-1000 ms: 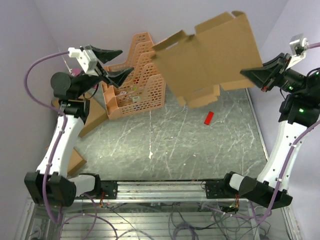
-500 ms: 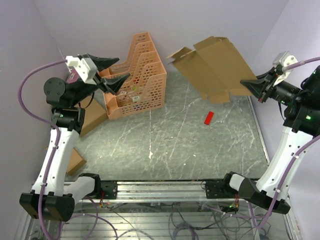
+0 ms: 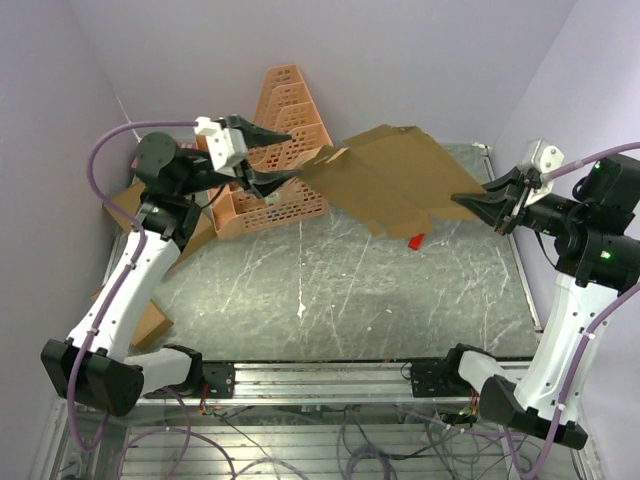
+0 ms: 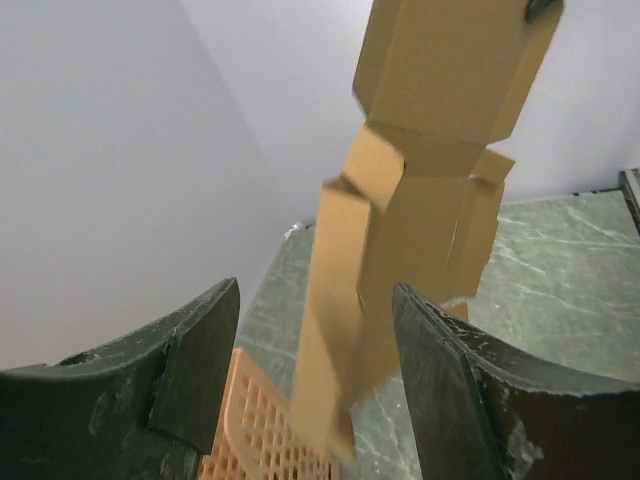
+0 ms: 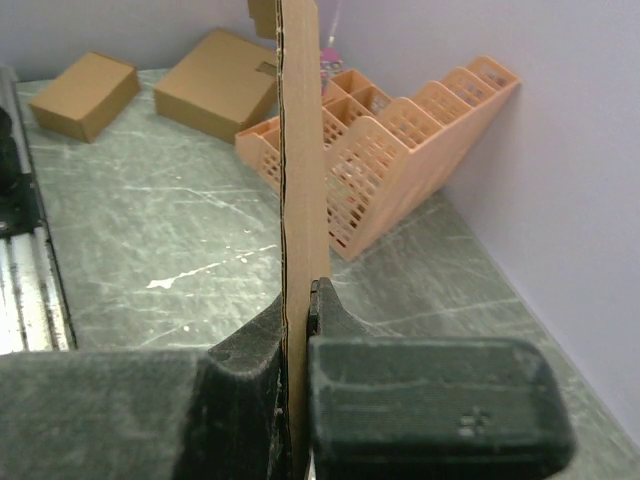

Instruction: Fold the paper box

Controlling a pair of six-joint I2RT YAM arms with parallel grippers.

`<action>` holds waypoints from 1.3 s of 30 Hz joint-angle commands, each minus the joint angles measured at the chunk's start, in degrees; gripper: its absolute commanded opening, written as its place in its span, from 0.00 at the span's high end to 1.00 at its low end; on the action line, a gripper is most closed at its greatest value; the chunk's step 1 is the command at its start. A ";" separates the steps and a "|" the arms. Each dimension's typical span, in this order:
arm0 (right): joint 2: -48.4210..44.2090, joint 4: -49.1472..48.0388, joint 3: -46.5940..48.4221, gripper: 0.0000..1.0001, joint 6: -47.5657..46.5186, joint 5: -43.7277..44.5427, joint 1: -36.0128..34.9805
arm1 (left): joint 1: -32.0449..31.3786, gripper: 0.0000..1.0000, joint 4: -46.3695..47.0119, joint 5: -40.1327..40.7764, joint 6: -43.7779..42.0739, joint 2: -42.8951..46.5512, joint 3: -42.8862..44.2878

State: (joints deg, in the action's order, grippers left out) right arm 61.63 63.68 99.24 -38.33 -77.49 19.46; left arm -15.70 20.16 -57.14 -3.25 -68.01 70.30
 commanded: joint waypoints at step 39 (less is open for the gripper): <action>-0.51 -4.49 -3.59 1.00 6.90 -0.53 -9.59 | 1.20 0.36 -4.44 -11.98 2.05 -9.29 6.36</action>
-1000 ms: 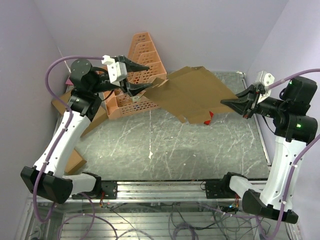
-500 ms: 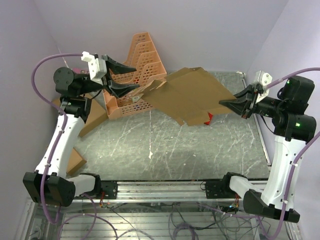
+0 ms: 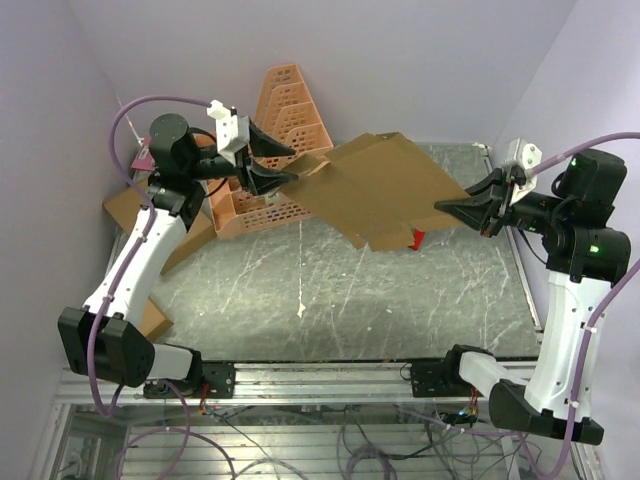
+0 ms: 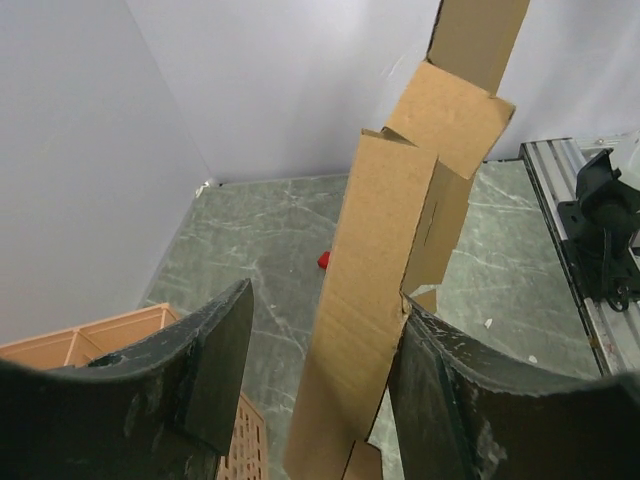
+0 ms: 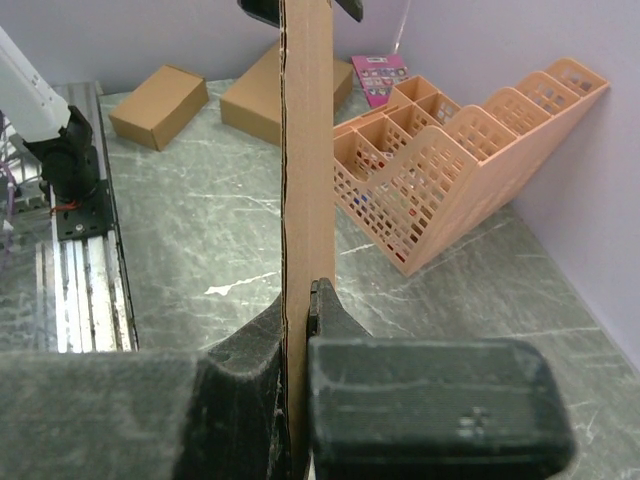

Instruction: Fold the paper box

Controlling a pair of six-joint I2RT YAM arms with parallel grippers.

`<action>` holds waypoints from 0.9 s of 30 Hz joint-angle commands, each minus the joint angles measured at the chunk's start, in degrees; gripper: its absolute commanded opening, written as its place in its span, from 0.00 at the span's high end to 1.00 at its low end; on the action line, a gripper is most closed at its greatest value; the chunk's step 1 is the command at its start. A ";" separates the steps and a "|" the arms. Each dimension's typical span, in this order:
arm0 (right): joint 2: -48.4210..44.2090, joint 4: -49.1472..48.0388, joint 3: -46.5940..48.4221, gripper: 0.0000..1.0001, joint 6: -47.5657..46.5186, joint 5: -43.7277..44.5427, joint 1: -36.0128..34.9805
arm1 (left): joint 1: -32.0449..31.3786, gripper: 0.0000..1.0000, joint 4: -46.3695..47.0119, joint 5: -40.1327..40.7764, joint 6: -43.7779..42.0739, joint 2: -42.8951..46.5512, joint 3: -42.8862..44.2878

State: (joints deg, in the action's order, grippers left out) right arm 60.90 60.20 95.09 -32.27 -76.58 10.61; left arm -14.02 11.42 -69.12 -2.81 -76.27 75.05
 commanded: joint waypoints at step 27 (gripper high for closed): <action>2.32 3.61 3.92 1.00 -2.72 2.47 -1.99 | 8.48 0.37 73.33 -12.35 69.97 -9.66 -0.44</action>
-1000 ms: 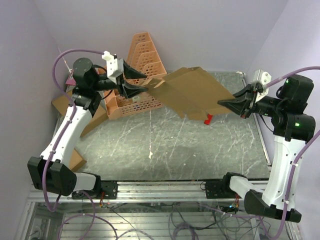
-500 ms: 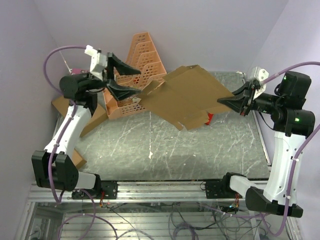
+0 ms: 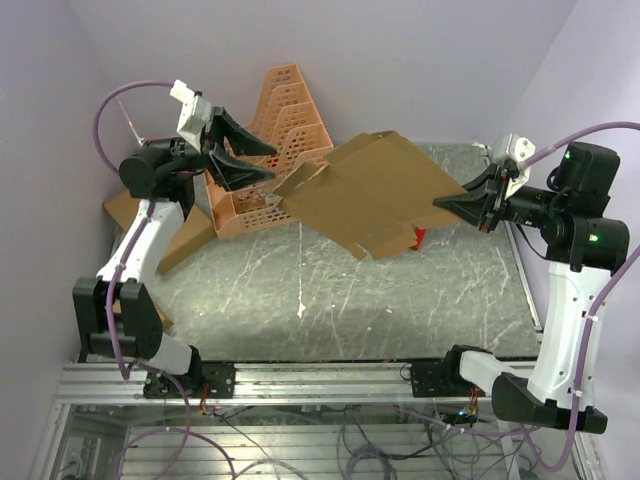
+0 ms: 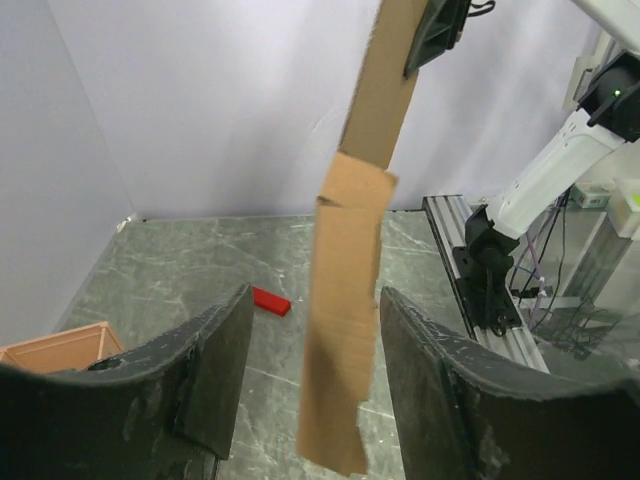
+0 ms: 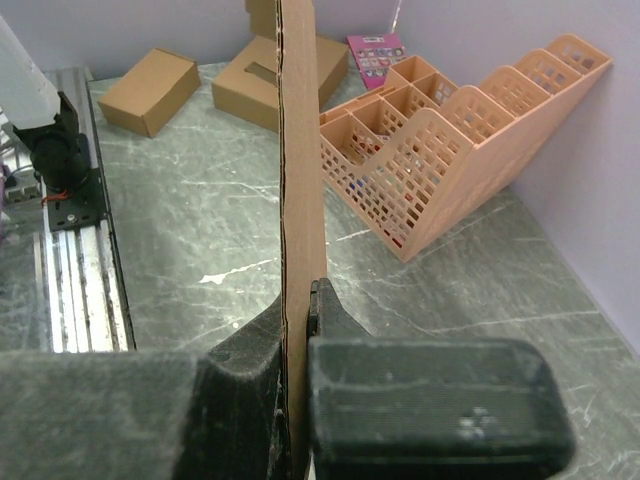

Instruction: Fold the paper box

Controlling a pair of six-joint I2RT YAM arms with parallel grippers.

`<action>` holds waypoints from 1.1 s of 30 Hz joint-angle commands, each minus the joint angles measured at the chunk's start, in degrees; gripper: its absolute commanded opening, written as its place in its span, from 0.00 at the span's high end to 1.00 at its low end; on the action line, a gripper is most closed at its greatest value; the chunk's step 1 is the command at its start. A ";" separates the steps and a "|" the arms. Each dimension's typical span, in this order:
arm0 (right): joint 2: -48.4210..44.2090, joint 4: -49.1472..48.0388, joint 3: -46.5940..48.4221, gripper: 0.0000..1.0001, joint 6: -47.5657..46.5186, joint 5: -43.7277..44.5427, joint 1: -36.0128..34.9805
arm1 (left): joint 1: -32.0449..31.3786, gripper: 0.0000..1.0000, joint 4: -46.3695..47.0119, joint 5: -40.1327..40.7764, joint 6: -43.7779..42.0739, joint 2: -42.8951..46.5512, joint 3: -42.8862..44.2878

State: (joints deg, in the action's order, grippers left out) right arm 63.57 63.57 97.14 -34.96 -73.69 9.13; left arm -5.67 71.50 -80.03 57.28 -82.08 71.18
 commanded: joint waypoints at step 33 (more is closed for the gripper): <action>-0.68 -3.06 0.86 1.00 3.60 -2.27 -1.21 | -8.56 0.31 27.15 1.50 15.89 -11.78 2.73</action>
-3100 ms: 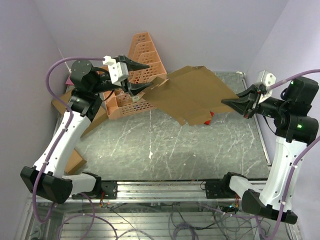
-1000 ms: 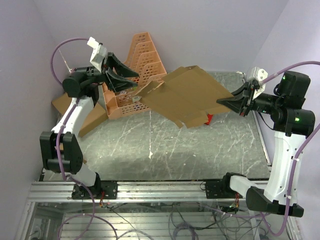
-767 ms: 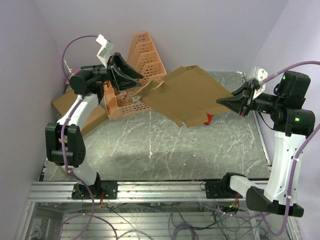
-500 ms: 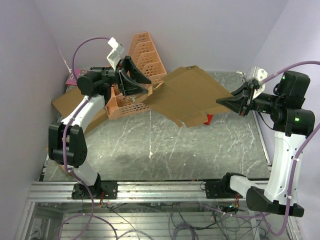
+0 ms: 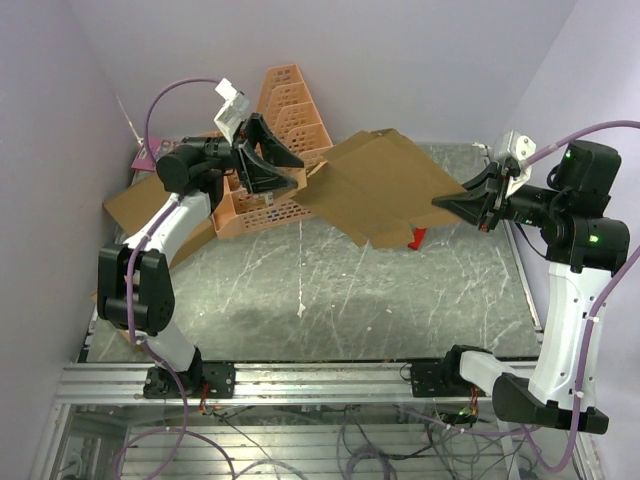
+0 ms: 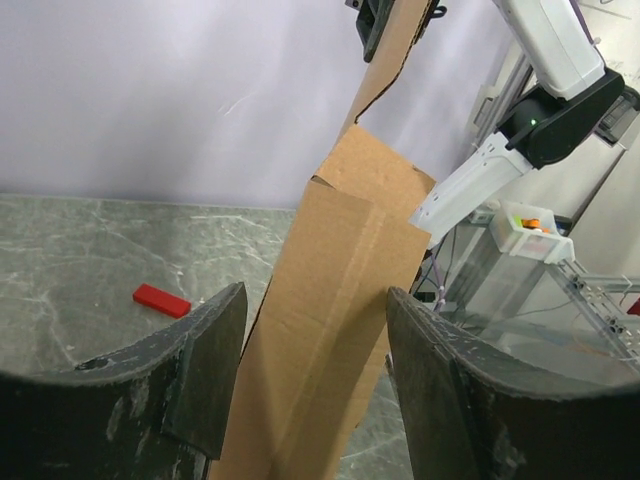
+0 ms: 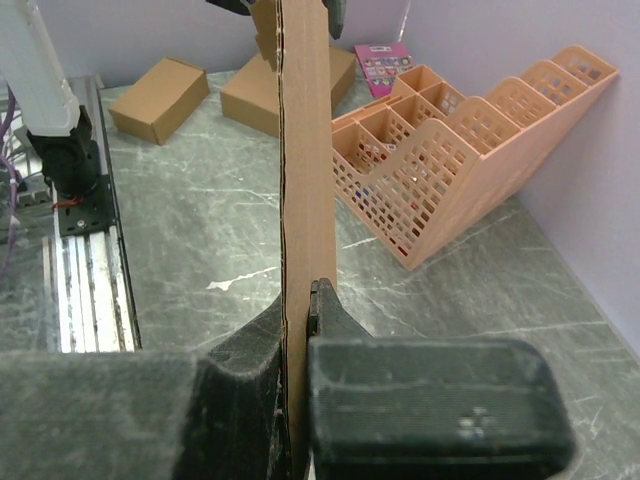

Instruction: Fold the paper box

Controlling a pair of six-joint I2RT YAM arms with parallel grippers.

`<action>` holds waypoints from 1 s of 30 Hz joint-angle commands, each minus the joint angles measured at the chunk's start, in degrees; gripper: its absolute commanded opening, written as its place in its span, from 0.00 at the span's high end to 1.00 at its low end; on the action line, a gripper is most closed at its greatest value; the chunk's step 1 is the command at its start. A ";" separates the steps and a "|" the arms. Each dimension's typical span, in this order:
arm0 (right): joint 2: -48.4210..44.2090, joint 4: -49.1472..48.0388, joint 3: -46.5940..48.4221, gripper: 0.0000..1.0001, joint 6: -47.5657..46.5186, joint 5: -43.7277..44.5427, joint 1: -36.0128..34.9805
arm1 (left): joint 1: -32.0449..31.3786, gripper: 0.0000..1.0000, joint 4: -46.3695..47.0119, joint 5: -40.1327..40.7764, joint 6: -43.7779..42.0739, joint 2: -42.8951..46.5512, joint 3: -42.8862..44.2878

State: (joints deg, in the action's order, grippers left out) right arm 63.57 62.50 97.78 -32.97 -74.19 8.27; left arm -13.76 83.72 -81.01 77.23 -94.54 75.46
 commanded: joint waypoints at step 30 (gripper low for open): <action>-0.61 -1.38 0.59 1.00 1.84 -2.88 -0.71 | -4.87 0.46 -64.87 19.25 -77.39 13.77 0.58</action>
State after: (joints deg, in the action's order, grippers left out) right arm 63.51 61.04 97.76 -30.81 -75.26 8.12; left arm -18.44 19.68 -61.47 1.13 -81.34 73.76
